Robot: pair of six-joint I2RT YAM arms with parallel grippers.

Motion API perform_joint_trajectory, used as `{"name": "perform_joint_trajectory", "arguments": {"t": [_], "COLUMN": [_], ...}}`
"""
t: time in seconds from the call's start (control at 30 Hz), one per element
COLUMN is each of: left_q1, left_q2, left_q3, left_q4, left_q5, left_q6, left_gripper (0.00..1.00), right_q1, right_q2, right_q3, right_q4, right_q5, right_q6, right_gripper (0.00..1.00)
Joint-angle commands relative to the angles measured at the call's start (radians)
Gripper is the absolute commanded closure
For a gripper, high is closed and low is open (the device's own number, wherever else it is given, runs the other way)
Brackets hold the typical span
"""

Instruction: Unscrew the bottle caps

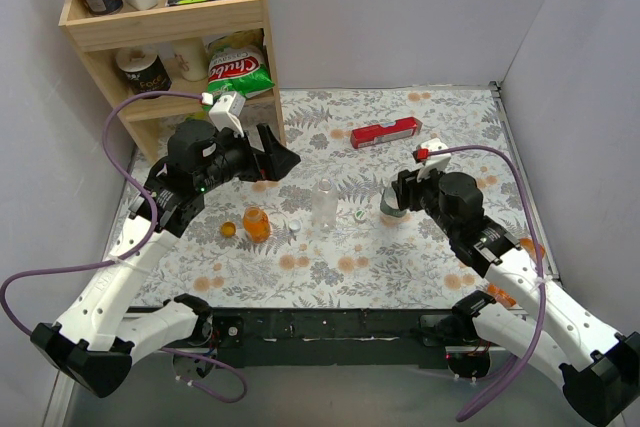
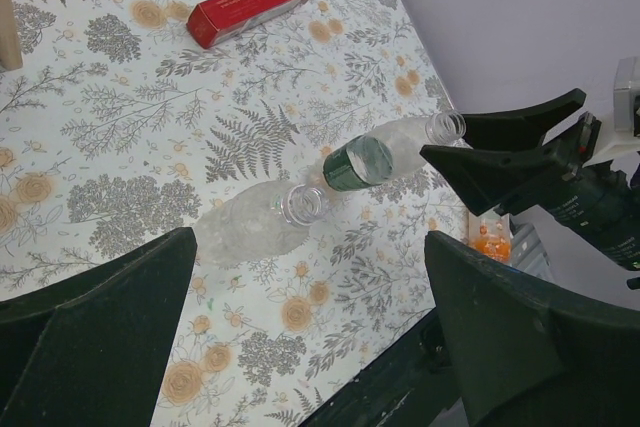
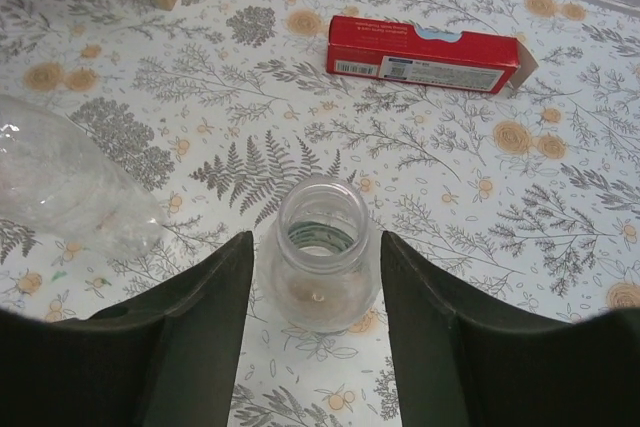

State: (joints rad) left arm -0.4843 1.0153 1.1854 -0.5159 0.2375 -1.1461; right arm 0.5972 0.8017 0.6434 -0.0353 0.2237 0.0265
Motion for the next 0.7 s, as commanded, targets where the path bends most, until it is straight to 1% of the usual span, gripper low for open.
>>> {"name": "perform_joint_trajectory", "arguments": {"t": [0.0,0.03,0.17,0.2,0.23,0.27,0.37,0.53,0.6,0.63,0.67], "left_q1": [0.003,0.003,0.003,0.003,0.003,0.003,0.003,0.003,0.003,0.003,0.003], "left_q2": [-0.026,-0.026,-0.032,-0.034,-0.035,-0.035,-0.038,-0.047,-0.047,-0.052,-0.052], "left_q3": [-0.01,-0.012,-0.018,-0.02,-0.02,-0.021,-0.024,-0.033,-0.038,-0.04,-0.038], "left_q4": [0.001,0.004,0.002,0.001,-0.001,-0.001,-0.004,-0.006,-0.006,-0.007,-0.01], "left_q5": [0.017,0.017,0.02,0.022,0.022,0.022,0.022,0.022,0.017,0.017,0.014], "left_q6": [0.006,0.006,0.003,0.005,0.005,0.005,0.003,0.006,0.008,0.009,0.011], "left_gripper": [0.02,0.02,0.02,0.02,0.02,0.02,0.02,0.02,0.02,0.02,0.02], "right_q1": [0.006,0.006,0.006,0.006,0.006,0.006,0.006,0.004,0.006,0.006,0.006], "right_q2": [-0.007,-0.009,-0.009,-0.009,-0.009,-0.009,-0.007,-0.045,-0.074,-0.079,-0.078], "right_q3": [0.032,0.033,0.045,0.05,0.055,0.059,0.079,0.114,0.156,0.186,0.253], "right_q4": [-0.043,-0.04,-0.035,-0.034,-0.034,-0.032,-0.037,-0.052,-0.066,-0.112,-0.141], "right_q5": [0.019,0.02,0.017,0.016,0.016,0.014,0.016,0.031,0.037,0.052,0.068], "right_q6": [0.004,0.003,0.01,0.013,0.016,0.018,0.02,0.029,0.039,0.05,0.065], "right_gripper": [0.38,0.37,0.3,0.25,0.23,0.18,0.11,0.09,0.09,0.09,0.09]}}
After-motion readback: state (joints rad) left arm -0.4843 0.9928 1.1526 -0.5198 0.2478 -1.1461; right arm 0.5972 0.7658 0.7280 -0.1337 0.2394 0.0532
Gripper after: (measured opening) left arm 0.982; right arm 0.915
